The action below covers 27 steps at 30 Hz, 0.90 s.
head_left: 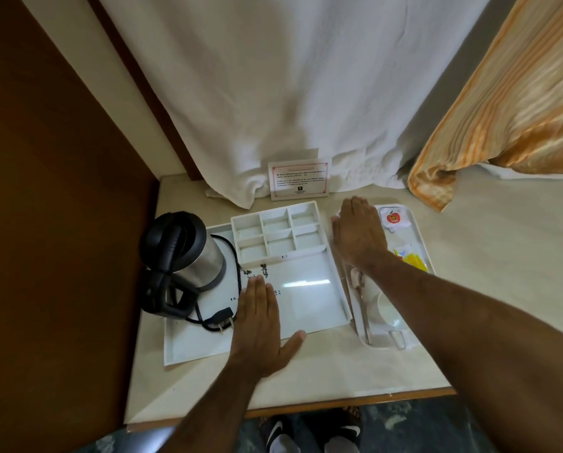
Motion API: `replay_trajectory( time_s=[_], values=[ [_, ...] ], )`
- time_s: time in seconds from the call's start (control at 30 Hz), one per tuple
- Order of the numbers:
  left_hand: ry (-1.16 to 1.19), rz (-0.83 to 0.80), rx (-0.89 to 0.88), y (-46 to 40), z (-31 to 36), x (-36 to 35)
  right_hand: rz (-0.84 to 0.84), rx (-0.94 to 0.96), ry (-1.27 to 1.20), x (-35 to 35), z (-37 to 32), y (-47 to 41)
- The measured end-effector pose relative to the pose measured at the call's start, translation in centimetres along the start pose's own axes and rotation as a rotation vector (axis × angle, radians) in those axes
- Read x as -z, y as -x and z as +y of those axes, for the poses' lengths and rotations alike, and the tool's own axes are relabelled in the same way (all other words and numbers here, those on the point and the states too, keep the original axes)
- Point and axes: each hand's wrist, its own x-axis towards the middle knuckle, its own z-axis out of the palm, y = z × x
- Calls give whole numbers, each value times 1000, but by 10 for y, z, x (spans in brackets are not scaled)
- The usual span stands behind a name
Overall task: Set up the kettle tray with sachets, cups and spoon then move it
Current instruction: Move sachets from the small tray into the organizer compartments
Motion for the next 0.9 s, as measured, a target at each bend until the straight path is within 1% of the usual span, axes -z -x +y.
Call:
replay_trajectory(
  time_s=[0.27,0.37,0.43,0.6,0.9],
  values=[
    [14,-68,-28,9,-5,-12,6,-38,46,-7,16,-4],
    [24,-74,-45,16,-6,-12,12,-73,17,-9,22,-7],
    [20,-72,-60,19,-6,-13,6,-117,-7,-9,27,-10],
    [13,-78,-69,19,-8,-14,-110,-263,-67,-6,33,-19],
    [8,-91,-55,19,-7,-11,-149,-566,-246,1,32,-51]
  ],
)
